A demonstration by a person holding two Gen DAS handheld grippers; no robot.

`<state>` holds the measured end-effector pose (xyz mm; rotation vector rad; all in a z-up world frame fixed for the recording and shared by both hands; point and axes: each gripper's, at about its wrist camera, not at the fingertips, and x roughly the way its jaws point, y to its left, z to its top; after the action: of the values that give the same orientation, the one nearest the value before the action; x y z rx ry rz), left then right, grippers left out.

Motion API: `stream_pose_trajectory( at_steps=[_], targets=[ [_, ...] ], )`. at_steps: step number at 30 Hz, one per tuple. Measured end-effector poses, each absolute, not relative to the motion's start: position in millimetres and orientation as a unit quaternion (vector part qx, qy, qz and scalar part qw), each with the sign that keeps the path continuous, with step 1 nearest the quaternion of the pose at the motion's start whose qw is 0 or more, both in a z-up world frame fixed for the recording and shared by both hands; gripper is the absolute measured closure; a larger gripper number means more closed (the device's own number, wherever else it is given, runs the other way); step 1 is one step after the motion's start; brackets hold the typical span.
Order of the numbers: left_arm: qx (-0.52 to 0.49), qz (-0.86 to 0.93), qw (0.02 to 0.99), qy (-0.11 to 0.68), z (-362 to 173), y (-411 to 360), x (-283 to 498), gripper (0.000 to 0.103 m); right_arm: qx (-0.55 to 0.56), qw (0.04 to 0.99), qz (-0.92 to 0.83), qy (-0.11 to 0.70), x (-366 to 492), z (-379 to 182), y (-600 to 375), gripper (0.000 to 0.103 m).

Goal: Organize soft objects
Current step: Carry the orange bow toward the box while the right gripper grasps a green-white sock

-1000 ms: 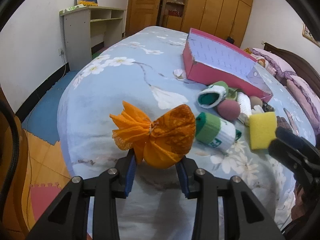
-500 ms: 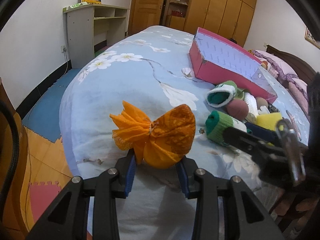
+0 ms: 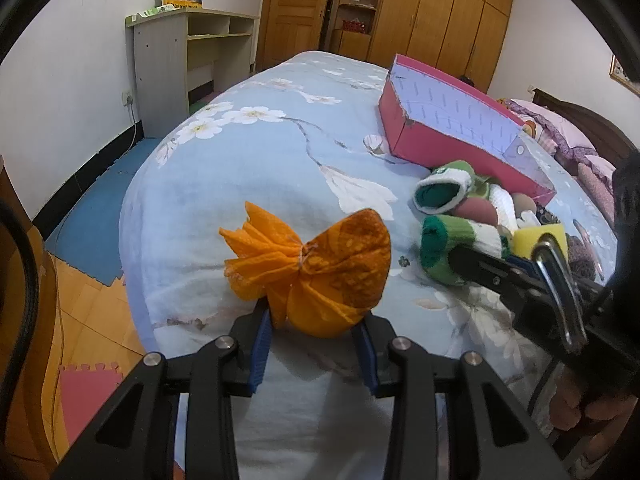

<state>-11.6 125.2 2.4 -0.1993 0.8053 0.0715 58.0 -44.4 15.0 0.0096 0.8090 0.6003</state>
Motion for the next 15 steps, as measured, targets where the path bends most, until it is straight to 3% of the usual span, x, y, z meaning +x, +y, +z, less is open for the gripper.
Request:
stream_pose_trajectory(
  at_steps=[15],
  targets=[
    [-0.073, 0.003, 0.924, 0.375, 34, 96, -4, 0.064, 0.005, 0.896, 0.286, 0.34, 38, 57, -81, 0.078]
  ],
)
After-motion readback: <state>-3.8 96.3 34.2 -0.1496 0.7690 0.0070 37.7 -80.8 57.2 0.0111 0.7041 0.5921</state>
